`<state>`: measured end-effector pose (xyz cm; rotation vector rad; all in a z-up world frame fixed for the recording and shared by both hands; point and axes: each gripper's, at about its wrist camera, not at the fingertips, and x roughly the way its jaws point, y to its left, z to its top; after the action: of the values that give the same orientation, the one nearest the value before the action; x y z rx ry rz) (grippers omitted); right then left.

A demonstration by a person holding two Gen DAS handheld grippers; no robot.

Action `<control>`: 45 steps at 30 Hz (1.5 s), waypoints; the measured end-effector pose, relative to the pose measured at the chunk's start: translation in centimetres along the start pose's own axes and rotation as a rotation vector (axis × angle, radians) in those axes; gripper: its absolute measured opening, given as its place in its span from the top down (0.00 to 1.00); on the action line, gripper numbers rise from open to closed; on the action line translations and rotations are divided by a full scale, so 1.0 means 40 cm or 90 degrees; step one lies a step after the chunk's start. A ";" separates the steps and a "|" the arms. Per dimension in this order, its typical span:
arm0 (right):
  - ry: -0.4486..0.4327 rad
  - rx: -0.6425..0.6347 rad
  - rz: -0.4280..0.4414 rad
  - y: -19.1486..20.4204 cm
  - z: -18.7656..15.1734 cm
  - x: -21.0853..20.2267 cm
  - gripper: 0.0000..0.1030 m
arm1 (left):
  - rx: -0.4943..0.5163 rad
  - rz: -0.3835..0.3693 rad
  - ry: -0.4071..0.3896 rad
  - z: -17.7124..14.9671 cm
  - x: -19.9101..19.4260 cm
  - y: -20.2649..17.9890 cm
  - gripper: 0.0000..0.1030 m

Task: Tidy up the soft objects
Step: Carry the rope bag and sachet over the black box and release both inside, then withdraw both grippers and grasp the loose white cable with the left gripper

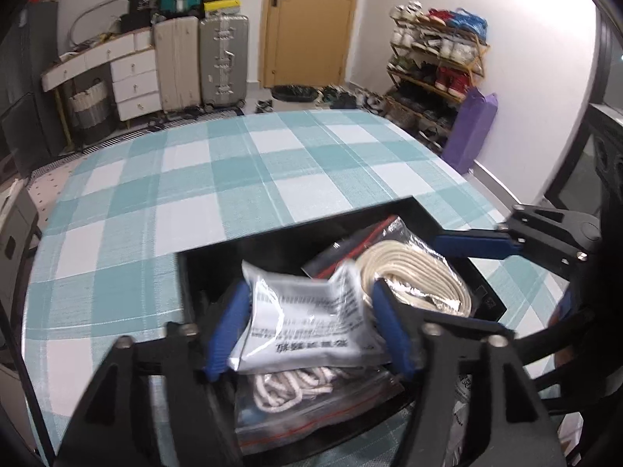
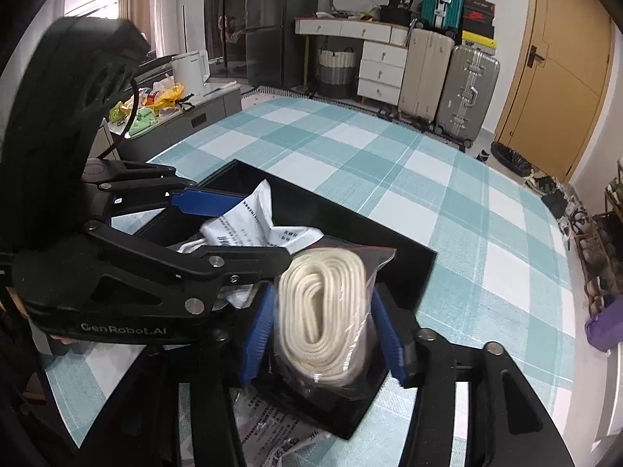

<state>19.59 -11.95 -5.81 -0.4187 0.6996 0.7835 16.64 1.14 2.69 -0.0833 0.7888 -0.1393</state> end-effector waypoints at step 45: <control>-0.072 0.096 -0.031 0.032 -0.211 -0.241 0.01 | 0.017 -0.035 -0.003 -0.242 -0.173 -0.135 0.00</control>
<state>10.28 -20.82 -5.03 -0.2518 0.6359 0.6984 4.44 -3.33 1.43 -0.0797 0.7806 -0.2017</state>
